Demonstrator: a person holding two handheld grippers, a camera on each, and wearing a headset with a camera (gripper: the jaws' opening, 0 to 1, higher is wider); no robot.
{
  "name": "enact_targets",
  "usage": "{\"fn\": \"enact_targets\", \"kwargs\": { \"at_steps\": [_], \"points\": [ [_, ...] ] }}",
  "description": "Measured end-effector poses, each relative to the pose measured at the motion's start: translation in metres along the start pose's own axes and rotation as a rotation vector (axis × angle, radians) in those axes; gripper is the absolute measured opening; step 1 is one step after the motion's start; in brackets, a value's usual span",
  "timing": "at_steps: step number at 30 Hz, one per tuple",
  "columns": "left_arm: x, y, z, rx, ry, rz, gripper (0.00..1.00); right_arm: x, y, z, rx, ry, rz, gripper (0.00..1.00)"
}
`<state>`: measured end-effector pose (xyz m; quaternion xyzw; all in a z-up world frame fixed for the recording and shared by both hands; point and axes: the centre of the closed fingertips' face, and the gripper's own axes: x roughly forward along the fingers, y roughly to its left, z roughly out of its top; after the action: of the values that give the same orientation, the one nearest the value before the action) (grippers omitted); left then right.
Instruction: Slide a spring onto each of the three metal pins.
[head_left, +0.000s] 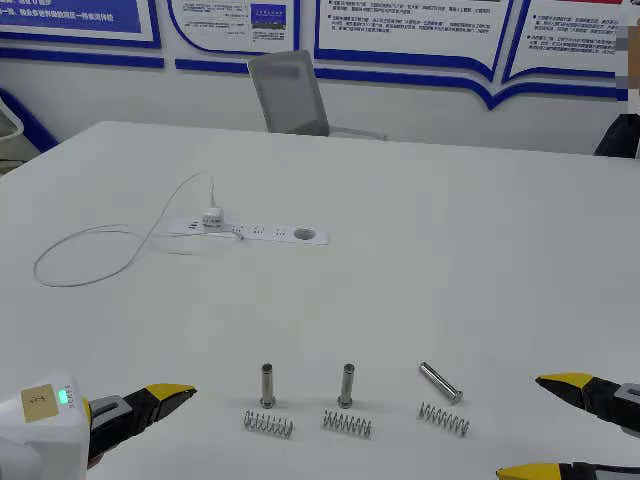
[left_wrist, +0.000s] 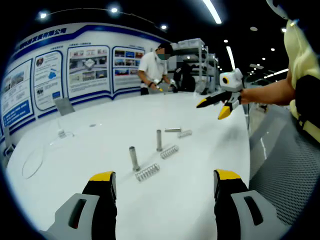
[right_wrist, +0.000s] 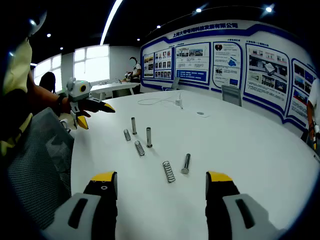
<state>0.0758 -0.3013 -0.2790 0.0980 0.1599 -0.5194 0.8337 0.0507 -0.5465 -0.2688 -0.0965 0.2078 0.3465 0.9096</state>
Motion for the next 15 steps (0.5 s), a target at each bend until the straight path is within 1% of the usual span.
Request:
{"fn": "enact_targets", "kwargs": {
  "at_steps": [15],
  "points": [
    [0.0001,0.0005,-0.0015,-0.007,0.005,0.019,0.81,0.0003,-0.0024,0.0013,0.004,-0.004,0.003,0.73]
  ]
}}
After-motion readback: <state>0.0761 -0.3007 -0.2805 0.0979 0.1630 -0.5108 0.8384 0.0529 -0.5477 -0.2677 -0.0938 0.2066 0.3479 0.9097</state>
